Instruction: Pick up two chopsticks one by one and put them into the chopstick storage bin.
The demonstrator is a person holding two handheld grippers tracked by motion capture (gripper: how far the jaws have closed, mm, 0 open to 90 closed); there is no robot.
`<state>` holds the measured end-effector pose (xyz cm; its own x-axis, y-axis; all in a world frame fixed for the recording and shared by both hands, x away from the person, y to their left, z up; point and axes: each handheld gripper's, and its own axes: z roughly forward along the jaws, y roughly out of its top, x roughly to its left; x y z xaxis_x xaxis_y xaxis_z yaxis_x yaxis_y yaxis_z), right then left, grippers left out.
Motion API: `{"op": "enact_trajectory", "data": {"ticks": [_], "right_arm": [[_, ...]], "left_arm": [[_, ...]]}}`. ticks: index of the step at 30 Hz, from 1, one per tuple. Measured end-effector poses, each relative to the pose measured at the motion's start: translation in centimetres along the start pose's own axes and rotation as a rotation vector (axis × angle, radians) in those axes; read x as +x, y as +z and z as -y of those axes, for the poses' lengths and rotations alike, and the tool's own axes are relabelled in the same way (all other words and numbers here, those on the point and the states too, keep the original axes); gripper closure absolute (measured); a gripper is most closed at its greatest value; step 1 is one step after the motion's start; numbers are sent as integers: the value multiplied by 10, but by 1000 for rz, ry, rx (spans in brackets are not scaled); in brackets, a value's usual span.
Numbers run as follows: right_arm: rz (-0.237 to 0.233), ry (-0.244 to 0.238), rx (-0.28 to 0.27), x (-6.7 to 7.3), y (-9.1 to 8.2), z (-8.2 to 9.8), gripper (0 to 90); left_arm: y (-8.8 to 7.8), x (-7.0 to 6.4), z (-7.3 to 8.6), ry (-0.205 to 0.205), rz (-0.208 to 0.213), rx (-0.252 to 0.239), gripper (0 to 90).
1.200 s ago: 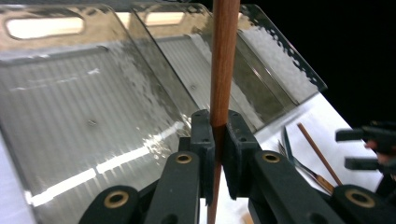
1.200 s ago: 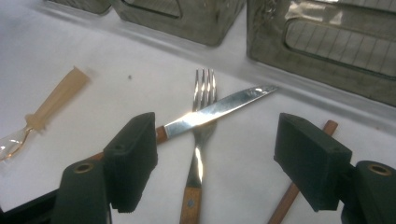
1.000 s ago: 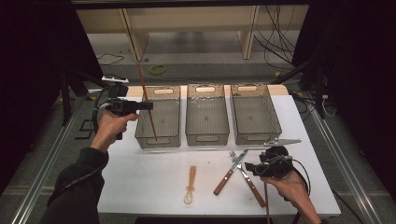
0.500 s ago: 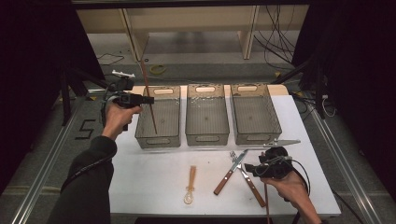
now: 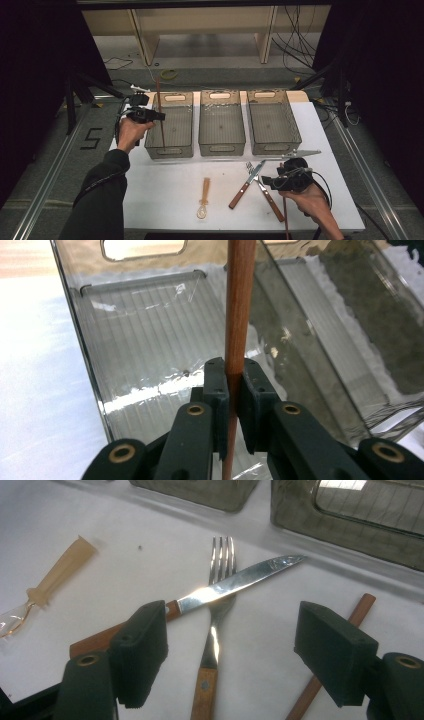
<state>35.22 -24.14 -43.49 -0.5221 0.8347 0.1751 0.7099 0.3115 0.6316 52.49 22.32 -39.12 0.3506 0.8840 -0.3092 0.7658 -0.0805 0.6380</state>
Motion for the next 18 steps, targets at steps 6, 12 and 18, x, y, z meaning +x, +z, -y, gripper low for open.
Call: {"op": "enact_trajectory", "data": {"ticks": [6,12,18], "right_arm": [[-2,7,0,-1,-1,0,305],[0,12,1,-3,-2,1,304],[3,16,0,-4,-4,1,304]], "left_arm": [[8,3,5,2,-20,19,824],[13,4,7,-12,-21,49,719],[3,1,5,-18,-22,4,514]]}}
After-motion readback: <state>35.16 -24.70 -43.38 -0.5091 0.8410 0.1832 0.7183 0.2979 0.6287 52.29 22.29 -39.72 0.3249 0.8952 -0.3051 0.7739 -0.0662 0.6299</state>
